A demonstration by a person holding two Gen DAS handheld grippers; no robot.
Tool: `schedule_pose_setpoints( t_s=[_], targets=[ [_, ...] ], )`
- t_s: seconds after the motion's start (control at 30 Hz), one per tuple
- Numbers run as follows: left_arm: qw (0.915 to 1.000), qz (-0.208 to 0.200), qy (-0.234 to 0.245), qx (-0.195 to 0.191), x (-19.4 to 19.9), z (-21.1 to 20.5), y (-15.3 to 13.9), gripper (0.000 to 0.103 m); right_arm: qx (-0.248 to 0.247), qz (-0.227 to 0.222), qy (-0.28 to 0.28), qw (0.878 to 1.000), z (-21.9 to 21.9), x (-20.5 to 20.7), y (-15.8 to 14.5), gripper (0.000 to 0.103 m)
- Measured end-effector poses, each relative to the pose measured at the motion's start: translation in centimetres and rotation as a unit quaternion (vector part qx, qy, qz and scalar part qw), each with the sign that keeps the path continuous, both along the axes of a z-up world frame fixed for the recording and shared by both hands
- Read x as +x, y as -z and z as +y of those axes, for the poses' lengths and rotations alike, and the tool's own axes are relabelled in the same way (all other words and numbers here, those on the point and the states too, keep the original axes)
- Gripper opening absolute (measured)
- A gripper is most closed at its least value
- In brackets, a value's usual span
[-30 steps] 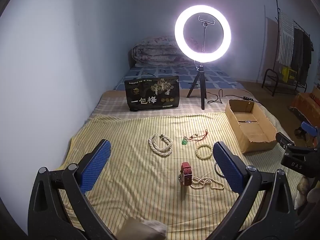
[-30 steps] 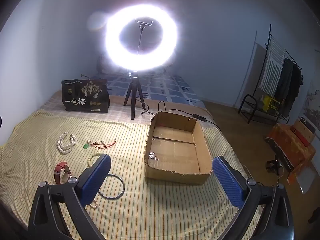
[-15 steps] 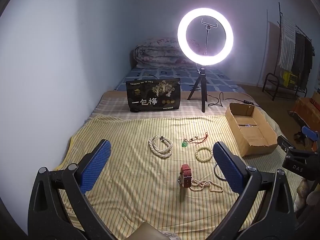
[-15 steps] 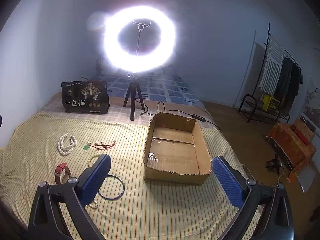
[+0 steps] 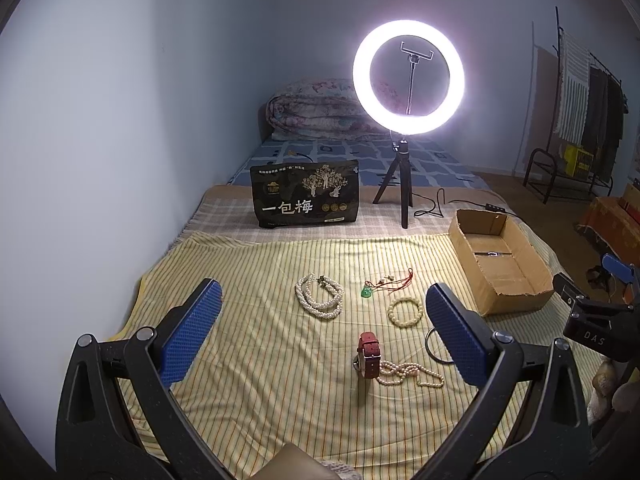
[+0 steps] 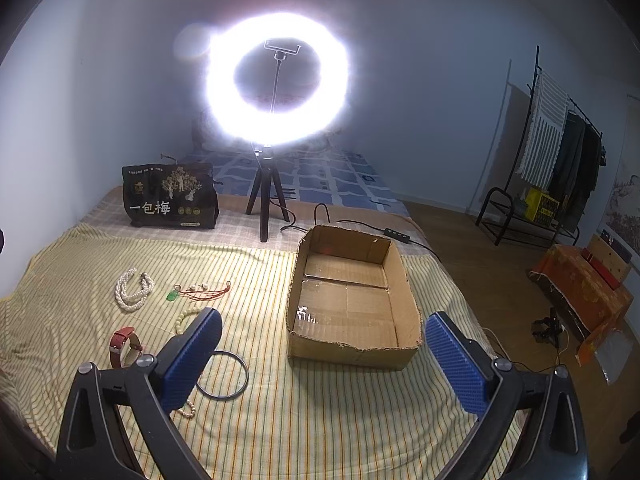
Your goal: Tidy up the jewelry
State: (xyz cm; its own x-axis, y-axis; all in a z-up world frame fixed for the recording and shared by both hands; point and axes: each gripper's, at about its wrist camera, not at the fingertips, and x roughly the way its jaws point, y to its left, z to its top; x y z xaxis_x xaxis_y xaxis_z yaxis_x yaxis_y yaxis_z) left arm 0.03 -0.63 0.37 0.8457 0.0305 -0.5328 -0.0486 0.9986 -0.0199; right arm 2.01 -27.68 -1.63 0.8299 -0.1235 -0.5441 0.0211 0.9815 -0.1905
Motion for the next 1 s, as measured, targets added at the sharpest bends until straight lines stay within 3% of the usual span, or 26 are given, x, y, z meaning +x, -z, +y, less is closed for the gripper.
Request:
schedule_pose_setpoints(
  t_s=[1.0],
  targets=[
    [1.0,-0.006,-0.002,0.002,-0.4,-0.11,-0.09,0.103,0.001,0.0,0.0,1.0,-0.03,0.01,-0.21,0.103]
  ],
)
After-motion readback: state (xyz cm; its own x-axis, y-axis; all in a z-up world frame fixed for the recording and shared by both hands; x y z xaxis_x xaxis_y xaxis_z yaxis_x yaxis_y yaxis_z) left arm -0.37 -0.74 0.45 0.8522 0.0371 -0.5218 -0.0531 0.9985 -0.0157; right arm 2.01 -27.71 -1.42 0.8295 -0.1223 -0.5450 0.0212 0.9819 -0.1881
